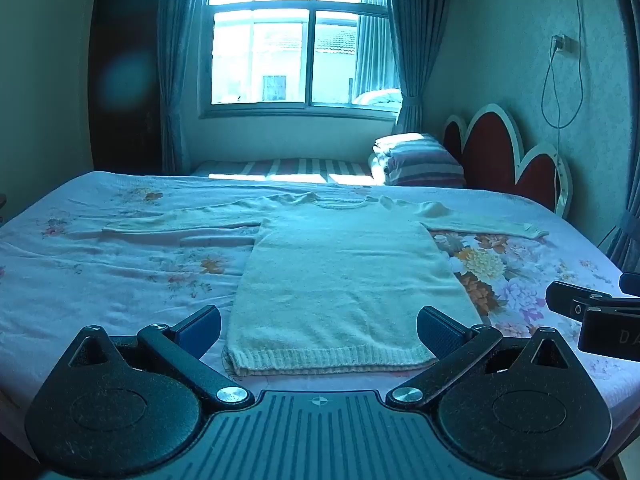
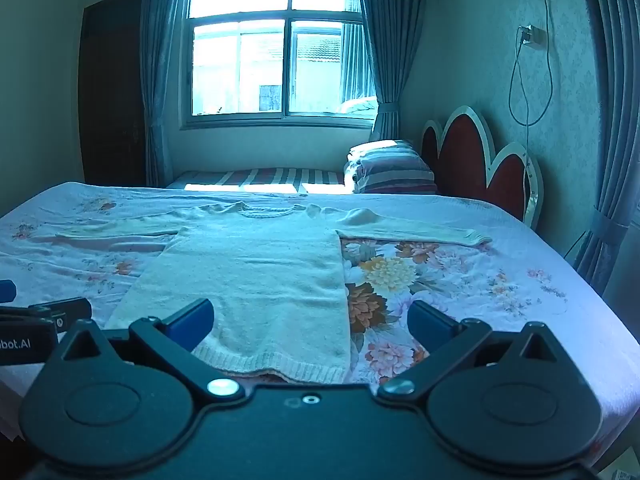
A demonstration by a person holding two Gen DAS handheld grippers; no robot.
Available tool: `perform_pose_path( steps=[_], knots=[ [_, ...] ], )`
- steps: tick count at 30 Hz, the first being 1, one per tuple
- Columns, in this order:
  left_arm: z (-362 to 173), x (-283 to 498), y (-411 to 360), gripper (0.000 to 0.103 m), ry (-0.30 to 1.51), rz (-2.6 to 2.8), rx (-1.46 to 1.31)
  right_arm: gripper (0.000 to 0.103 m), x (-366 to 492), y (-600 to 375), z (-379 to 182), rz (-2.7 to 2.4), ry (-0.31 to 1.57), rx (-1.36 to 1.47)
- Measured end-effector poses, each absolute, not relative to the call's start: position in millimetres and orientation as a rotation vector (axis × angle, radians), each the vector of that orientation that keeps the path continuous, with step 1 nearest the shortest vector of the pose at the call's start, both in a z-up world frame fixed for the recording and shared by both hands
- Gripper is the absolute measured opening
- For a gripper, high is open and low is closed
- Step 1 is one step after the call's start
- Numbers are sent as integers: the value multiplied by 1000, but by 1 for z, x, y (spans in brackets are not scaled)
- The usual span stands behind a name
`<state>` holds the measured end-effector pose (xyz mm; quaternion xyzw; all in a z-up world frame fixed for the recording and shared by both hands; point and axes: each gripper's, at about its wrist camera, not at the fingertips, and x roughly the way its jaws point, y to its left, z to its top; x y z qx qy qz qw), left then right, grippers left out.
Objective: Fold small clothes
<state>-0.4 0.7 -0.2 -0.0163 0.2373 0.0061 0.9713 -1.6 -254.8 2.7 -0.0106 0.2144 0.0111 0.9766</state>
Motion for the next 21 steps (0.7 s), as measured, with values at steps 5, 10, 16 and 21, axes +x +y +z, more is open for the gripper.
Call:
perform_pose_path(
  steps=[5, 10, 16, 21],
  knots=[
    [1, 1, -2, 103, 478, 12, -35, 103, -2, -255, 2, 16, 433, -25],
    [1, 5, -1, 103, 486, 6, -37, 103, -4, -255, 0, 12, 437, -24],
    [0, 1, -1, 103, 479, 1, -34, 103, -1, -258, 3, 15, 434, -24],
    [0, 0, 1, 103, 474, 3, -33, 103, -4, -259, 5, 14, 431, -19]
  ],
)
